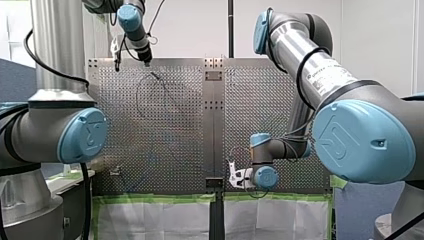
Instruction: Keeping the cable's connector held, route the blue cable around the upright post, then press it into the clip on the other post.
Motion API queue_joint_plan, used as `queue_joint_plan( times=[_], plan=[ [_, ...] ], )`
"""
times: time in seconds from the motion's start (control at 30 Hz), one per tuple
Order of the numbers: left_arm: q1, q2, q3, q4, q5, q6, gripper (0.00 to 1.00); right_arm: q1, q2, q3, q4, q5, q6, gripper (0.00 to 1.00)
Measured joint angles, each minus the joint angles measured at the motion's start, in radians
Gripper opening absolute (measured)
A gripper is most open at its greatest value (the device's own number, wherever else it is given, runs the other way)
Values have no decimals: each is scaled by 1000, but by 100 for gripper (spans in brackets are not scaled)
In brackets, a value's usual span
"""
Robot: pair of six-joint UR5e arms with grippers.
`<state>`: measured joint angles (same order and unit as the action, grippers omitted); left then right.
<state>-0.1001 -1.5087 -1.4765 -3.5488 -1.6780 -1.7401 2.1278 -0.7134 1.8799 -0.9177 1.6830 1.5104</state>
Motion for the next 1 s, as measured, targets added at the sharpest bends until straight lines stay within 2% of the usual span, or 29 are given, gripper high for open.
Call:
queue_joint_plan(
  times=[0.13, 0.23, 0.43, 0.63, 1.0],
  plan=[
    [-29, -7, 0, 1, 31, 32, 99, -2, 0, 0, 1, 0, 2, 0],
    [-53, -25, 0, 6, 27, 57, 99, -3, 0, 0, 1, 1, 4, 0],
    [-103, -70, 0, 21, -15, 107, 99, -3, 0, 0, -2, 0, 13, 0],
    [-155, -87, 0, 61, -67, 159, 99, -4, 0, 0, -8, -3, 26, 0],
    [-264, -149, 0, 128, -176, 268, 99, -4, 1, 0, -8, -9, 29, 0]
  ],
)
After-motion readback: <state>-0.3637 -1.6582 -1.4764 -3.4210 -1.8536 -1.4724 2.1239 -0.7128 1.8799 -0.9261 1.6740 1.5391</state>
